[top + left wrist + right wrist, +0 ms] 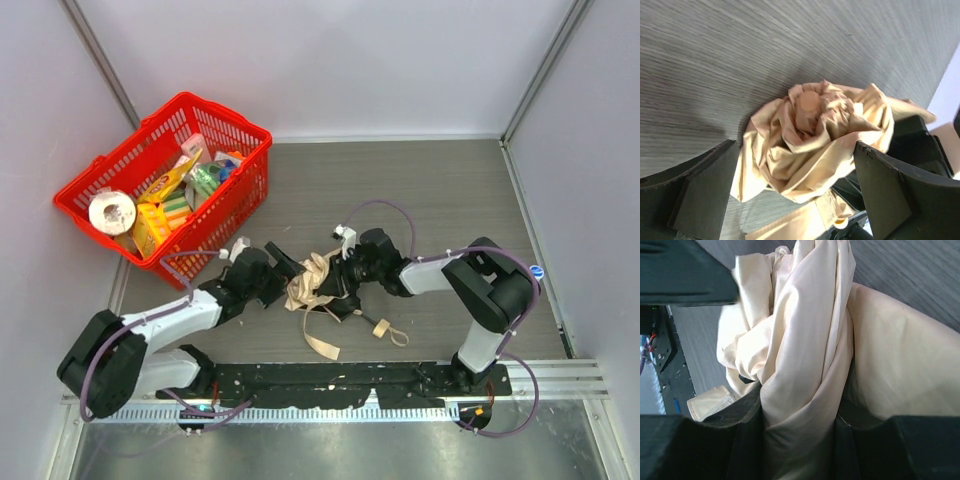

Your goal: Put away the umbrella

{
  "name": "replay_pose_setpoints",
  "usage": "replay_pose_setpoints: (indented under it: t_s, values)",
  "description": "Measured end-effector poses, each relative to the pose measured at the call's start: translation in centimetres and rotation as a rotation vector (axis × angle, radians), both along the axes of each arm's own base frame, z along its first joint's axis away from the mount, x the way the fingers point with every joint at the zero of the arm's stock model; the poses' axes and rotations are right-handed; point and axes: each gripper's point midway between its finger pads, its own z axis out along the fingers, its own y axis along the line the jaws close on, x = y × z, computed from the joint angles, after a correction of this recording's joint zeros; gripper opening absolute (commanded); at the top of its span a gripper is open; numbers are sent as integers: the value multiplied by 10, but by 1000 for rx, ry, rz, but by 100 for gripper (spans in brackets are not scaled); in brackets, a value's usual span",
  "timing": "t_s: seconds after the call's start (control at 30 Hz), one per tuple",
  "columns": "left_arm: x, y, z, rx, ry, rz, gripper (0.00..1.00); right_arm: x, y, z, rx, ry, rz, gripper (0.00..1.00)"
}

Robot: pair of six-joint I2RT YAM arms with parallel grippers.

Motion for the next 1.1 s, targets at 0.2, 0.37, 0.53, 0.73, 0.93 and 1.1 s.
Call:
replay_pose_setpoints:
  t_s: [0.2, 0.37, 0.53, 0.73, 0.93, 1.1]
  values:
    - [21, -32, -13, -103, 66, -24, 100, -3, -1, 1, 23, 57, 40, 1]
    - [30, -61, -10, -237, 26, -8, 100, 5, -1, 1, 16, 90, 47, 1]
    - [28, -71, -11, -279, -5, 53, 69, 8, -1, 2, 4, 103, 62, 1]
    - [33, -72, -27, -331, 18, 134, 12, 15, -3, 0, -61, 82, 47, 1]
    - [34, -72, -25, -394, -19, 160, 0, 18, -4, 0, -191, -7, 3, 53]
    - [23, -73, -27, -405, 10, 153, 0, 9, -10, 7, -290, -45, -29, 66]
